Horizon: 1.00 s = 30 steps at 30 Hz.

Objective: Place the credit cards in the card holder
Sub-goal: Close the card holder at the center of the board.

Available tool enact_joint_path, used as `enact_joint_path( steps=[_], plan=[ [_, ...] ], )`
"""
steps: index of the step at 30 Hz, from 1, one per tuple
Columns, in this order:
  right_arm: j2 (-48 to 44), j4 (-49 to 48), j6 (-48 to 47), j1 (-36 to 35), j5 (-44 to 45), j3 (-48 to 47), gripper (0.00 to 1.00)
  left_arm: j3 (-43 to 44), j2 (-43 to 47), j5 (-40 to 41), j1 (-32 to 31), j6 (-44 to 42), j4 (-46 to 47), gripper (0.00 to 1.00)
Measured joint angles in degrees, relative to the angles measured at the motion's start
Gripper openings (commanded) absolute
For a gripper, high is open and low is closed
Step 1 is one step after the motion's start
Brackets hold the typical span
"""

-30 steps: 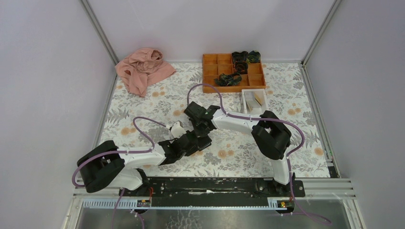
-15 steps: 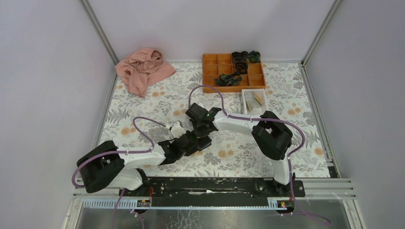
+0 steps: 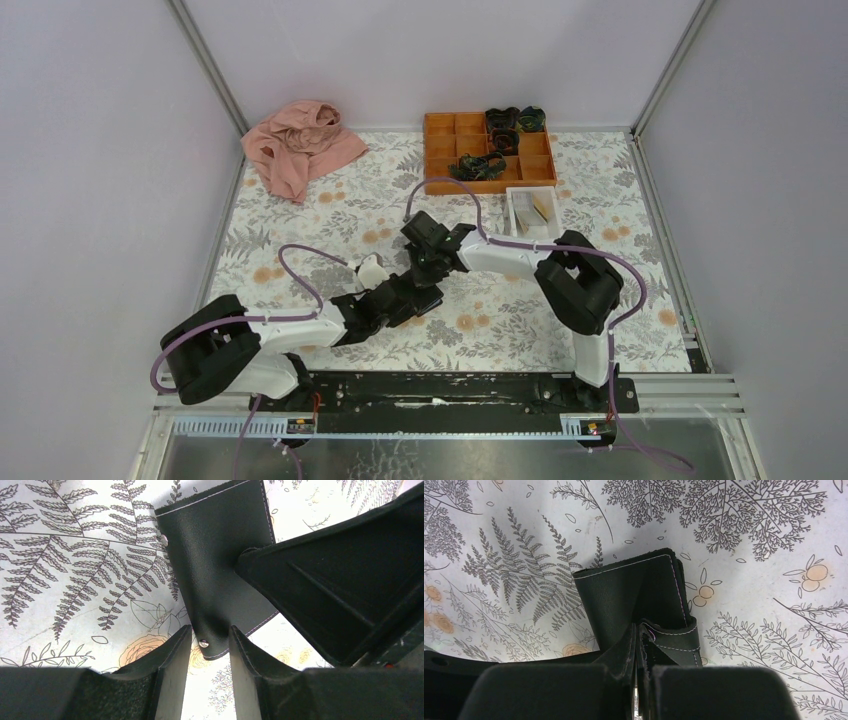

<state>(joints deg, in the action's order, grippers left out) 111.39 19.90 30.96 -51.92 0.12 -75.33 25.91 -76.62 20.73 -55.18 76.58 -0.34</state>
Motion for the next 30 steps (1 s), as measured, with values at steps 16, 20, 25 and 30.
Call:
enact_joint_path(
  steps=[16,20,25,30],
  plan=[
    [-1.18,-5.03,1.90,2.82,-5.79,3.61,0.00,0.35,-0.02,-0.09,0.11,-0.46,-0.70,0.42],
    [-1.53,-6.95,2.36,3.61,-6.95,4.87,0.00,0.87,-0.28,-0.07,0.22,-0.87,-1.46,0.42],
    [-2.10,-9.62,2.86,4.59,-8.37,6.69,0.00,1.68,-0.74,-0.09,0.28,-1.51,-2.43,0.42],
    [-2.58,-12.13,3.61,5.42,-10.25,8.41,0.00,1.79,-0.81,-0.15,0.31,-1.55,-2.64,0.42]
  ],
)
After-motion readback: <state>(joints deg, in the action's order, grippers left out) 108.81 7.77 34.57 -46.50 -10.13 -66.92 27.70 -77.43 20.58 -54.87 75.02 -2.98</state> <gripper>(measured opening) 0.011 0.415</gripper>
